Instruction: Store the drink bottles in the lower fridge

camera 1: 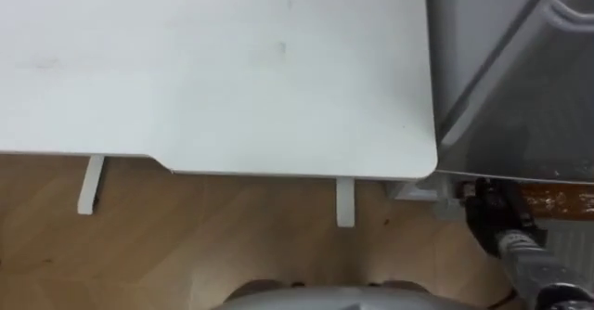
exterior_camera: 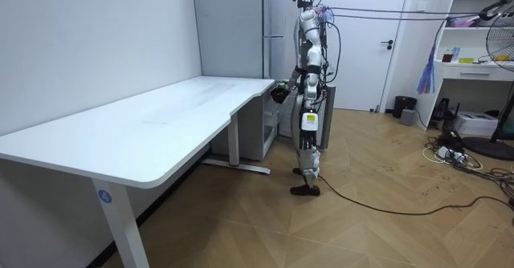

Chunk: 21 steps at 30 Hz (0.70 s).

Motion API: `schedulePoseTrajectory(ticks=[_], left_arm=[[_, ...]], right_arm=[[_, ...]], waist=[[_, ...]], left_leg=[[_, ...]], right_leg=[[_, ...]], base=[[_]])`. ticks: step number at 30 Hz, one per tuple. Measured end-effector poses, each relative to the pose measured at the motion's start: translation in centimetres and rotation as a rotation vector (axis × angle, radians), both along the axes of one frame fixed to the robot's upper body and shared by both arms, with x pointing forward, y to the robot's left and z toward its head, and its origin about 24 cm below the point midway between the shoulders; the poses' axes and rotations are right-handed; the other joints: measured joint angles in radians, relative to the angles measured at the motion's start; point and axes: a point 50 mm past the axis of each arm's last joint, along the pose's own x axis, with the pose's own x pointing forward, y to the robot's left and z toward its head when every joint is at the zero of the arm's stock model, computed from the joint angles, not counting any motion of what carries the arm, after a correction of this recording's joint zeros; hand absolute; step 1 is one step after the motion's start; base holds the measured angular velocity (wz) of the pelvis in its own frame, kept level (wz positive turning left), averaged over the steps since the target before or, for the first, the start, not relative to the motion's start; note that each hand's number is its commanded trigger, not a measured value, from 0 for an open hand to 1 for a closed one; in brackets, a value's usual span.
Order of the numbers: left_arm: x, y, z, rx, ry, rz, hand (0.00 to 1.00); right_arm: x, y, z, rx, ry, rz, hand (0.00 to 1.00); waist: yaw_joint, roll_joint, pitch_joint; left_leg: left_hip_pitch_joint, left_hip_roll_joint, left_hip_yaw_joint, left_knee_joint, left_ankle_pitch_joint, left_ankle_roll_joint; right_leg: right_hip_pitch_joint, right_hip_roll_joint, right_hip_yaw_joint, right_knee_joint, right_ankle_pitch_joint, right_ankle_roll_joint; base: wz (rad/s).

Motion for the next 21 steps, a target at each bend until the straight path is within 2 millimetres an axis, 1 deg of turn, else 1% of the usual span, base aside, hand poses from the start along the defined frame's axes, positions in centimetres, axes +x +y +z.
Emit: schedulePoseTrajectory(ticks=[2,3,5,7,8,10,14,19,21], left_arm=[[2.0,-0.4,0.0,0.006,-0.011,-0.148,0.0],[2.5,-0.6,0.0,0.005,-0.017,-0.172,0.0],[4.7,-1.1,0.1,-0.008,-0.065,-0.231,0.0],[6.2,-1.2,0.3,-0.004,-0.096,-0.271,0.0],[6.9,-1.3,0.5,0.001,-0.111,-0.295,0.0],[7.6,-1.5,0.6,-0.006,-0.121,-0.334,0.0],[8.7,-1.4,0.8,-0.02,-0.136,-0.357,0.0],[8.7,-0.8,0.9,-0.008,-0.124,-0.37,0.0],[8.8,-0.7,0.9,-0.005,-0.119,-0.374,0.0]], right_arm=[[1.4,0.3,0.3,0.03,-0.016,-0.025,1.0],[1.7,0.5,0.4,0.038,-0.02,-0.03,1.0],[3.2,0.8,0.9,0.055,-0.037,-0.034,1.0],[3.9,1.0,1.1,0.065,-0.046,-0.036,1.0],[4.1,1.1,1.2,0.069,-0.049,-0.037,1.0],[4.7,1.2,1.4,0.071,-0.062,-0.035,1.0],[6.4,0.8,2.6,0.061,-0.08,-0.027,1.0],[7.9,0.5,3.6,0.056,-0.094,-0.018,1.0],[8.6,0.6,4.0,0.058,-0.101,-0.016,1.0]], waist=[[0.0,-0.012,0.0059],[0.001,-0.015,0.0074],[0.0,-0.022,0.0099],[0.0,-0.027,0.0119],[0.001,-0.033,0.0126],[0.001,-0.037,0.0126],[0.021,-0.042,0.0129],[0.029,-0.049,0.0159],[0.033,-0.057,0.0202]], left_leg=[[-0.028,-0.004,0.0,-0.004,0.011,0.002],[-0.035,-0.004,0.0,-0.003,0.012,0.002],[-0.074,-0.006,0.001,0.0,0.02,0.004],[-0.098,-0.007,0.0,0.003,0.026,0.005],[-0.114,-0.007,0.0,0.003,0.031,0.006],[-0.139,-0.008,0.0,0.003,0.039,0.007],[-0.187,-0.011,0.001,0.0,0.055,0.013],[-0.239,-0.011,0.001,0.001,0.074,0.016],[-0.259,-0.013,0.001,0.002,0.082,0.017]], right_leg=[[-0.035,-0.004,-0.003,0.011,0.0,0.0],[-0.045,-0.006,-0.003,0.017,0.0,0.0],[-0.089,-0.01,-0.002,0.036,0.002,-0.002],[-0.112,-0.011,-0.004,0.039,0.006,-0.003],[-0.126,-0.012,-0.005,0.039,0.01,-0.004],[-0.151,-0.013,-0.005,0.037,0.019,-0.004],[-0.206,-0.017,-0.002,0.043,0.033,-0.004],[-0.262,-0.027,-0.013,0.063,0.038,-0.005],[-0.287,-0.031,-0.014,0.074,0.04,-0.007]], base=[[0.05],[0.0],[0.0],[0.04],[0.06],[0.02],[-0.03],[0.08],[0.05]])
